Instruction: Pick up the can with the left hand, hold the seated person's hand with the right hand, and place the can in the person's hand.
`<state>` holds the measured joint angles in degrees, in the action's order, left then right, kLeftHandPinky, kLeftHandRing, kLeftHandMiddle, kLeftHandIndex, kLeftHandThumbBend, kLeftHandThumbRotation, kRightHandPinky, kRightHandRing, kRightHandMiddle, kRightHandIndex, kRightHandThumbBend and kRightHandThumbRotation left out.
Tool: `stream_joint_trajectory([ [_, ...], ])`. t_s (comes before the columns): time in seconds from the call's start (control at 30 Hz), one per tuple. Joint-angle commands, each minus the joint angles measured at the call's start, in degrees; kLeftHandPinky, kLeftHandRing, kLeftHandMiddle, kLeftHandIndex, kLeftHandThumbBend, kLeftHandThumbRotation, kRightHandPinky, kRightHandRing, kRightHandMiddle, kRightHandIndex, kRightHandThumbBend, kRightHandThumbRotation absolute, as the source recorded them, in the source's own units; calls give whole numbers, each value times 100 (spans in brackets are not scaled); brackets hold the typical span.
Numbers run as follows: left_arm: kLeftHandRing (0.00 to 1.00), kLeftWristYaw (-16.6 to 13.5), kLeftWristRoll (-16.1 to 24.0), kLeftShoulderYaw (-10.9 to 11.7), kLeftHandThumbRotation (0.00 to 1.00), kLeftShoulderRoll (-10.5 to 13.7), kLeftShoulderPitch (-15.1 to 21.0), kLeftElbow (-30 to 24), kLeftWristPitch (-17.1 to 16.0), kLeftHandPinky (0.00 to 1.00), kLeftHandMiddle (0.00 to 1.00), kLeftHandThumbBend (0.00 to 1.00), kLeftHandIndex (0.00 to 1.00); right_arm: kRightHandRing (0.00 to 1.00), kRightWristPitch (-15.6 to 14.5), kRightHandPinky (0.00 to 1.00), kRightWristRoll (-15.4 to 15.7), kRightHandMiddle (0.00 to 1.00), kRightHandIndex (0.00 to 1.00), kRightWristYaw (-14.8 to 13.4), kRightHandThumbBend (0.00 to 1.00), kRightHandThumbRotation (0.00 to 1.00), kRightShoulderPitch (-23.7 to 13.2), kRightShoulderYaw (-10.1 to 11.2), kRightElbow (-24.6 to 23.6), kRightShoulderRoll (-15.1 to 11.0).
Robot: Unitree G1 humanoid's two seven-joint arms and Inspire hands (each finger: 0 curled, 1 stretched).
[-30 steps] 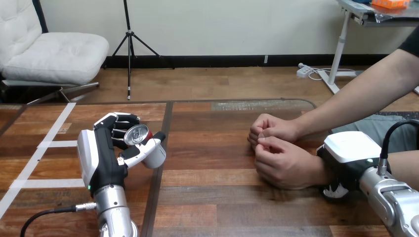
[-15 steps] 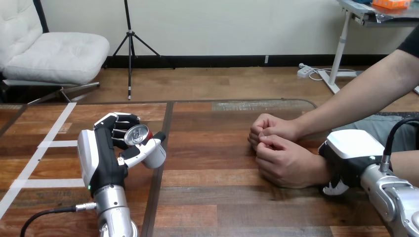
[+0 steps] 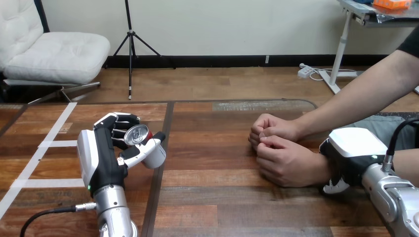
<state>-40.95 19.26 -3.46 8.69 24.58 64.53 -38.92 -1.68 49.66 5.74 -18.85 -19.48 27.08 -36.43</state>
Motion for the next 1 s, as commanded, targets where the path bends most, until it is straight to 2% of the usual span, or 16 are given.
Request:
stream_joint_trajectory([
  [0.0, 42, -22, 50, 15, 0, 129, 207, -453, -106, 36, 49, 70, 49, 46, 36, 37, -187, 53, 52, 34, 79, 0, 126, -18, 160, 27],
  [0.1, 42, -14, 46, 17, 0, 125, 211, -464, -88, 36, 48, 70, 49, 47, -48, 39, -116, 54, 52, 24, 78, 0, 138, -55, 88, -4],
  [0.3, 42, -26, 55, 12, 0, 118, 212, -480, -95, 36, 48, 70, 49, 49, 57, 41, -237, 55, 52, 63, 78, 0, 167, -4, 53, -55],
  [0.6, 42, -12, 60, 4, 0, 112, 217, -489, -83, 37, 48, 71, 49, 50, 14, 42, -328, 56, 52, 43, 80, 0, 224, 82, -82, -57],
  [0.97, 42, 57, 27, 16, 0, 89, 215, -552, -8, 36, 48, 70, 49, 49, -110, 41, -397, 55, 51, 107, 80, 0, 314, 105, -482, -160],
])
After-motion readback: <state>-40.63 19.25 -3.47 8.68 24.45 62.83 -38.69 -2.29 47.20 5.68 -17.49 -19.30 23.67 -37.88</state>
